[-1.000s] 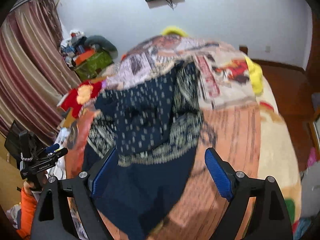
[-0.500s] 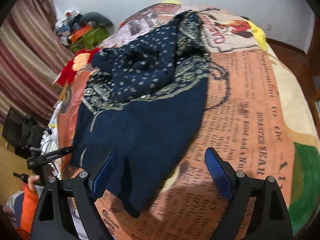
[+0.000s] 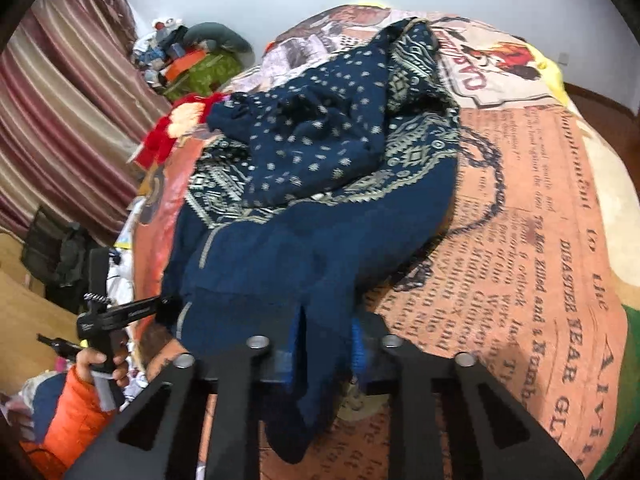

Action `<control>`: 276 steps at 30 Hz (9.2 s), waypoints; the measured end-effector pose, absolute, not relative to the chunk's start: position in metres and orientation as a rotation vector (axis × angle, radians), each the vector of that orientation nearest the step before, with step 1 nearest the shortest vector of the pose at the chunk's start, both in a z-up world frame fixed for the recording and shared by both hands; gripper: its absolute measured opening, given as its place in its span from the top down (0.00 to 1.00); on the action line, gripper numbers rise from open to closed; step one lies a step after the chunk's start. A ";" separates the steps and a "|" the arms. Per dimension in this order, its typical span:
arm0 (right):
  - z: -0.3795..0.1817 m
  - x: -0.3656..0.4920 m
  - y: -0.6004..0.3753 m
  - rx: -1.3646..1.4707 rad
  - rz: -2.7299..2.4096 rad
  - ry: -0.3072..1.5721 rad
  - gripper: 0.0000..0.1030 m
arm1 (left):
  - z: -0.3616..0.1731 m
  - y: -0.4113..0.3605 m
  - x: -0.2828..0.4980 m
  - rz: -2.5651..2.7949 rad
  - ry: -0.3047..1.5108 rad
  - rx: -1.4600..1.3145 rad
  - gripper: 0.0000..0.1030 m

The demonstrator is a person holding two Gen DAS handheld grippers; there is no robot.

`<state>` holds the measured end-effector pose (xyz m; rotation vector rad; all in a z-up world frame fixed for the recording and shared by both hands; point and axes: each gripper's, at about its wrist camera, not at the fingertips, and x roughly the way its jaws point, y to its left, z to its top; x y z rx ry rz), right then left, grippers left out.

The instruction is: Fold large clothes

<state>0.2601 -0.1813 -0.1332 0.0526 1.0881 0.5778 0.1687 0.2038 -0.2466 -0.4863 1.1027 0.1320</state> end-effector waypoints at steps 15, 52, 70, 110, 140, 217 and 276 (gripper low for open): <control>-0.067 0.329 -0.173 0.055 0.572 0.863 0.93 | -0.073 0.206 0.257 -0.015 0.697 -0.385 0.91; -0.117 0.590 -0.167 0.000 0.367 0.923 0.91 | -0.182 0.286 0.487 0.394 0.989 -0.169 0.62; -0.122 0.515 -0.112 -0.155 0.567 0.958 0.91 | -0.175 0.159 0.458 0.141 0.942 0.185 0.26; -0.177 0.495 -0.022 -0.354 0.682 0.992 0.91 | -0.224 0.180 0.443 0.187 1.050 0.050 0.26; -0.128 0.452 -0.056 -0.222 0.670 0.847 0.91 | -0.261 0.239 0.331 0.121 0.965 -0.770 0.26; -0.115 0.465 -0.121 -0.004 0.667 1.064 0.94 | -0.118 0.030 0.395 -0.010 0.624 0.068 0.90; -0.116 0.473 -0.149 -0.035 0.595 1.002 0.11 | -0.155 0.116 0.387 -0.007 0.889 -0.209 0.17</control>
